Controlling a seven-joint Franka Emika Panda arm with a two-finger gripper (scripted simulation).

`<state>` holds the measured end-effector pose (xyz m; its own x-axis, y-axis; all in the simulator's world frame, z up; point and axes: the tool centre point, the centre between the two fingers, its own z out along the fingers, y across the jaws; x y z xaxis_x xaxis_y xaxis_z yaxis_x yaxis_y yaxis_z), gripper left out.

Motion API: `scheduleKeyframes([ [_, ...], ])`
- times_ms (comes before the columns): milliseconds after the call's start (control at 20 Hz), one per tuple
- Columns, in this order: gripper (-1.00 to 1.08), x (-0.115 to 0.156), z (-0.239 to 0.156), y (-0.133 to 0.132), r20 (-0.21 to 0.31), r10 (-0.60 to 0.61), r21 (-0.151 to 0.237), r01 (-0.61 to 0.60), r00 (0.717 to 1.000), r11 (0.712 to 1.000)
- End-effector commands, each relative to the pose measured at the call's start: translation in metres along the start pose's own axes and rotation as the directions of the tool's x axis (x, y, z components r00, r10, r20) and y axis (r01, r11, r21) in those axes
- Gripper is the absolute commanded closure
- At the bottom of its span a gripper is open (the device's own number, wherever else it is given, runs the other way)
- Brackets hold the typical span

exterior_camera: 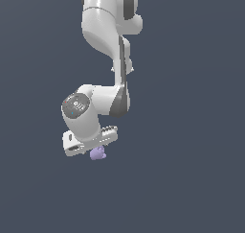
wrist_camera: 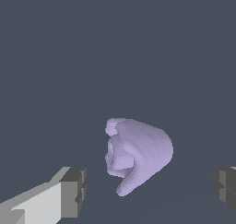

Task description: Pick up the object and move it to a goal position.

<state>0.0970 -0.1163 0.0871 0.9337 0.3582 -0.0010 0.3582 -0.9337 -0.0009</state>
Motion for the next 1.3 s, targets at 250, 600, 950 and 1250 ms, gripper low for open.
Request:
scheduleKeyframes([
  [250,-0.92,0.0,0.005,0.002,0.0,-0.005,0.0,0.005,1.0,1.0],
  [600,-0.92,-0.001,0.038,0.002,-0.001,-0.007,-0.001,0.007,1.0,1.0],
  [950,-0.92,0.0,0.053,0.003,-0.001,-0.009,-0.001,0.009,1.0,1.0],
  [1250,1.08,0.001,0.052,0.003,-0.001,-0.009,-0.001,0.009,1.0,1.0],
])
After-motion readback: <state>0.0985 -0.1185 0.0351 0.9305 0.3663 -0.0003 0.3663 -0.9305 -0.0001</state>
